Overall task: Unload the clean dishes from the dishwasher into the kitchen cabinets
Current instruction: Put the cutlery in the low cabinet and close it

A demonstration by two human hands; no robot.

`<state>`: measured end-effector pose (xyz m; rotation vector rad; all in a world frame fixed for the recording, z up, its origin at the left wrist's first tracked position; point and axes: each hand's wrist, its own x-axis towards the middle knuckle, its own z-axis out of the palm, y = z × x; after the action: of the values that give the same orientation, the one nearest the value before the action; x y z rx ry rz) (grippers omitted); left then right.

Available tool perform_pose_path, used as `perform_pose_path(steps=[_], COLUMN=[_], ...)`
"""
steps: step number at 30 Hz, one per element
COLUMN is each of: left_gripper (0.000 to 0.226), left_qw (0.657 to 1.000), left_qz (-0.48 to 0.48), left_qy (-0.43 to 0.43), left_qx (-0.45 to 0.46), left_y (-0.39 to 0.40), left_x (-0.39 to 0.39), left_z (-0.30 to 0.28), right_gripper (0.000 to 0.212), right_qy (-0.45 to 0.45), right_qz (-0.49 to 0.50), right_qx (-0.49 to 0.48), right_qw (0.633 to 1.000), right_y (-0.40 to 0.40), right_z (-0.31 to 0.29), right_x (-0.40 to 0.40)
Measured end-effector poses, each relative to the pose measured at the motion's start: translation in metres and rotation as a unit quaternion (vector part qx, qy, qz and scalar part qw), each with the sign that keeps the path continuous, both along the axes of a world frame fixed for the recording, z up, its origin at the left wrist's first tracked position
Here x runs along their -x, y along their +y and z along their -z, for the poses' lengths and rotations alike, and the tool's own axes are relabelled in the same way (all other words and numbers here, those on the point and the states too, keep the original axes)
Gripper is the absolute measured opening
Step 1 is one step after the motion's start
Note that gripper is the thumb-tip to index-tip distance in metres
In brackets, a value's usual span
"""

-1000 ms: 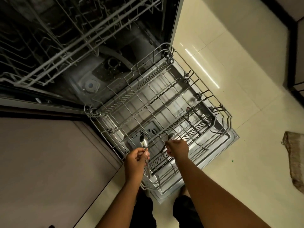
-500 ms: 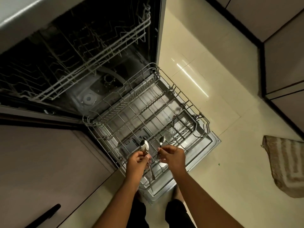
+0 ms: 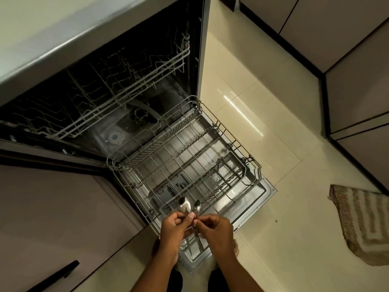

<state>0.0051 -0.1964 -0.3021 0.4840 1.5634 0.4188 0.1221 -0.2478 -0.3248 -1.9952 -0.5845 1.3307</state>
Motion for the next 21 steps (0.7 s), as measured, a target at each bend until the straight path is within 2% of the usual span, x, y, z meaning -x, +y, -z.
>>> perform_pose_path(steps=[9,17,21], left_gripper=[0.018,0.027,0.027], left_qw=[1.000,0.998,0.997], left_qz=[-0.002,-0.053,-0.067], left_qy=[0.000,0.005,0.018], left_qx=[-0.010,-0.015,-0.019], left_y=[-0.003,-0.008,-0.006], left_x=[0.005,0.016,0.020], left_z=[-0.003,-0.001,0.001], right_gripper=[0.008,0.002,0.006], right_qy=[-0.103,-0.102,-0.118], right_qz=[-0.078,-0.134,-0.153], right_qx=[-0.013,-0.007,-0.023], right_qw=[0.992,0.986,0.981], right_y=[0.002,0.002,0.003], right_z=[0.008,0.009,0.010], right_x=[0.010,0.022,0.030])
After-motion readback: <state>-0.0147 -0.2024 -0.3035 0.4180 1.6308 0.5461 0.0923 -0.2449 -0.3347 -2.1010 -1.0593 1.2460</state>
